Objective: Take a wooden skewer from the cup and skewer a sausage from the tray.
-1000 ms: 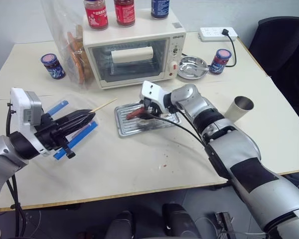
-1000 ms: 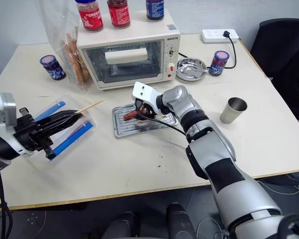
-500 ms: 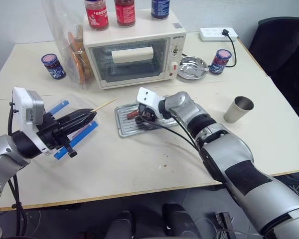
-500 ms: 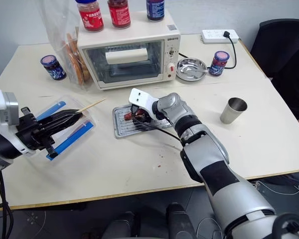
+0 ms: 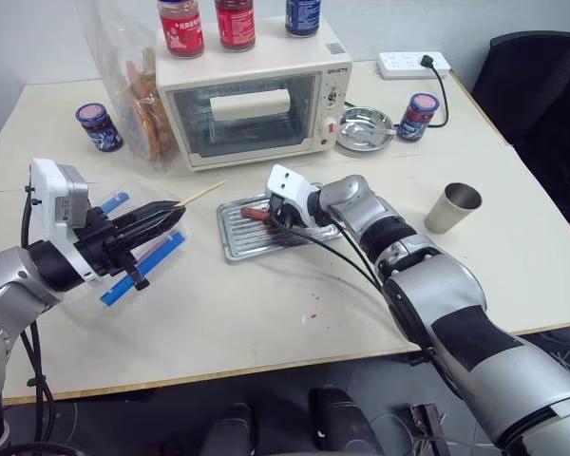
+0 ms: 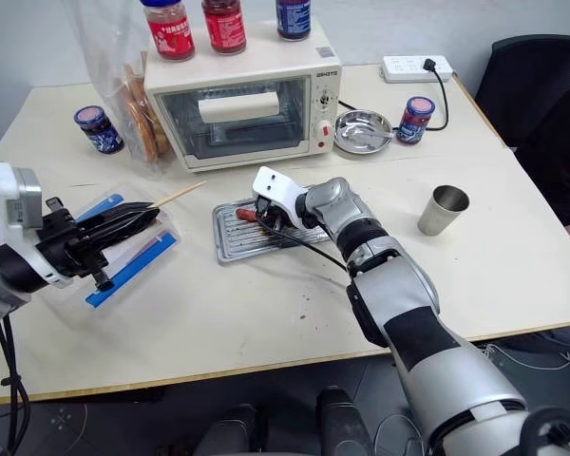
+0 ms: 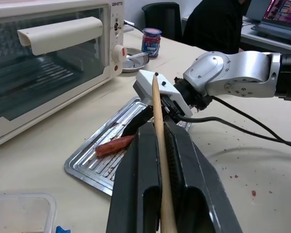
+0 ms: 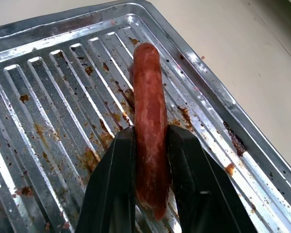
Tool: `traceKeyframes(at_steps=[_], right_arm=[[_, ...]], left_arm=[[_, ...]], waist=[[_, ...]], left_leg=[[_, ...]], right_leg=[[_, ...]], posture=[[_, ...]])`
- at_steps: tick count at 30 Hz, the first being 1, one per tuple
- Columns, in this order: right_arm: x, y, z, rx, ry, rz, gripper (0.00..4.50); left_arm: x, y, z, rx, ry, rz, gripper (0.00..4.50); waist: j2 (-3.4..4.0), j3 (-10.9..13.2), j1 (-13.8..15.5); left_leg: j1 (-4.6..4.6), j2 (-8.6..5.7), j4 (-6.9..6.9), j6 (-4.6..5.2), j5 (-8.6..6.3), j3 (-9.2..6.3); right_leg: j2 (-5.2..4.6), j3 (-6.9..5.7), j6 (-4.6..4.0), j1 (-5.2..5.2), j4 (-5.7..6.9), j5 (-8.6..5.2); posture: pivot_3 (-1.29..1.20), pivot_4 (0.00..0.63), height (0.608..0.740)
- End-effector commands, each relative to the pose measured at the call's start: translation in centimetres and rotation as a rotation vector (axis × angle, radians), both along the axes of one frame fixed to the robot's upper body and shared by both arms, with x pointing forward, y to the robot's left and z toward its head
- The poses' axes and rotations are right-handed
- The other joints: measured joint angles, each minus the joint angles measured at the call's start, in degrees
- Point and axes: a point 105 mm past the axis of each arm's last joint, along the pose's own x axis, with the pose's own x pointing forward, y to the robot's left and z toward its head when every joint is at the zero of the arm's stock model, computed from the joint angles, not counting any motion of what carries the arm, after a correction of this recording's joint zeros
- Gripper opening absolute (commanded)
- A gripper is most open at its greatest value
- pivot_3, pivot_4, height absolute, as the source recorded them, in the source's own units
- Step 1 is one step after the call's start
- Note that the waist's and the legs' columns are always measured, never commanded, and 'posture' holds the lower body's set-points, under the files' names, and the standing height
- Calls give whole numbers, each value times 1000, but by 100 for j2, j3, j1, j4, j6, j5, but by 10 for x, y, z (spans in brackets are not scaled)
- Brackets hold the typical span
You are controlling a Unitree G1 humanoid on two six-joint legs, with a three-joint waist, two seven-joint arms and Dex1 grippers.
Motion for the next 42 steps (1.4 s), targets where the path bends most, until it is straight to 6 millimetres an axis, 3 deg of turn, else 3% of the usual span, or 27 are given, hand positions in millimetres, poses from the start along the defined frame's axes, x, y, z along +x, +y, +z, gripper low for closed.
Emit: traceKeyframes(at_steps=[1, 7, 11, 20, 23, 30, 32, 36, 42], right_arm=[[-1, 2, -1, 24, 13, -6, 1001], [-2, 1, -4, 44, 40, -12, 1001], [0, -7, -2, 55, 44, -18, 311], [-5, -23, 38, 98, 39, 61, 281], [-28, -41, 58, 89, 52, 142, 281], [-123, -95, 82, 12, 147, 282, 281], [-142, -105, 88, 5, 173, 288, 281], [-162, -120, 98, 14, 185, 249, 281], [-175, -123, 104, 52, 196, 221, 281]], left_arm=[[-2, -2, 8, 23, -46, -10, 0], [-1, -3, 8, 28, -43, -21, 0], [3, -3, 8, 35, -35, -44, 0], [12, -13, 12, 90, -16, -190, 0], [14, -18, 11, 129, 2, -270, 0], [16, -28, 13, 172, 47, -446, 0], [15, -31, 14, 173, 65, -495, 0], [9, -41, 8, 209, 101, -616, 0], [8, -49, 3, 237, 112, -684, 0]], waist=[[0, 0, -13], [0, 0, -26], [0, 0, -29], [-1, 0, -36], [0, 0, -13], [-1, 0, 158], [-1, 0, 196], [-1, 0, 256], [-1, 0, 373]], left_leg=[[0, 0, 0, 0, 0, 0], [1, -1, 1, 0, 0, 0], [1, -1, 4, 0, 0, 0], [3, -4, 6, 0, 0, 0], [1, -4, 6, 0, 0, -2], [-15, -11, 13, 3, -2, -15], [-15, -11, 18, 4, -3, -15], [-5, -9, 16, 4, -3, -7], [-7, -8, 17, 5, -3, -5]], right_leg=[[0, 0, 0, 0, 1, 0], [-1, -1, 0, 1, 7, 0], [-1, -1, 0, 1, 11, 0], [-3, -3, 0, -2, 22, 0], [-4, -5, 0, -2, 23, 0], [-10, -12, 0, -13, 18, 0], [-10, -12, 0, -11, 19, 0], [-7, -3, 0, -9, -1, 0], [-8, 1, 0, -10, -4, 0]], posture=[[0, 150, 740], [0, 150, 740], [0, 150, 740], [0, 150, 740], [0, 150, 740], [0, 150, 740], [0, 150, 740], [0, 150, 740], [0, 150, 740]])
